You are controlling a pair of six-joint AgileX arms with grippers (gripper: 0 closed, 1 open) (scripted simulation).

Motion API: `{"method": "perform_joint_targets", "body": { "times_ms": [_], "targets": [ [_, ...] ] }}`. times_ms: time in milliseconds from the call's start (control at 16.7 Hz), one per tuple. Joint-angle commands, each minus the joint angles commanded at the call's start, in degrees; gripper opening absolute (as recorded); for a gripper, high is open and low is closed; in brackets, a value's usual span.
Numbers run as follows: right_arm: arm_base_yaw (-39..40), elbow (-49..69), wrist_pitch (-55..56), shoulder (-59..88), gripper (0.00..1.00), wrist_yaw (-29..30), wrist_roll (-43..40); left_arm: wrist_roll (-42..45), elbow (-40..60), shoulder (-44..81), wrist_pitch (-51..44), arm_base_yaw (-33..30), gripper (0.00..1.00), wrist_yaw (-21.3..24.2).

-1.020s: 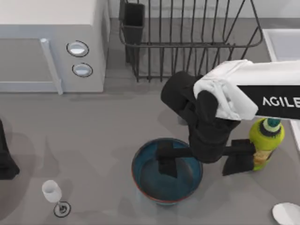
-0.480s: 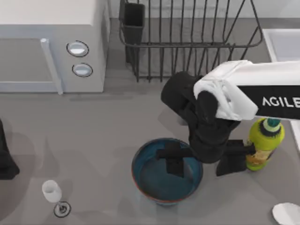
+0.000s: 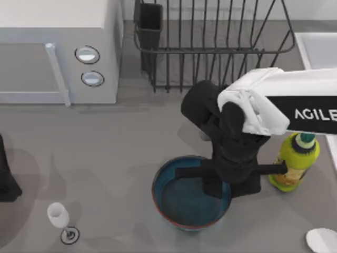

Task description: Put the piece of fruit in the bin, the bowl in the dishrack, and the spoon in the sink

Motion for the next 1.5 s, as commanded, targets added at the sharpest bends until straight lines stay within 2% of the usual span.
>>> {"method": "perform_joint_targets", "body": {
  "times_ms": [600, 840, 1200, 1500],
  "targets": [
    [0.81, 0.58, -0.82, -0.05, 0.0, -0.29, 0.16, 0.0, 0.0, 0.0, 0.0, 0.0, 1.0, 0.0],
    [2.82, 5.24, -7.38, -1.57, 0.0, -0.96, 0.53, 0.0, 0.0, 0.0, 0.0, 0.0, 1.0, 0.0],
    [0.31, 14.38, -19.89, -5.49, 0.0, -0.25, -0.08, 0.0, 0.0, 0.0, 0.0, 0.0, 1.0, 0.0],
    [-0.05, 15.52, -21.45, -6.07, 0.0, -0.03, -0.19, 0.0, 0.0, 0.0, 0.0, 0.0, 1.0, 0.0]
  ]
}}
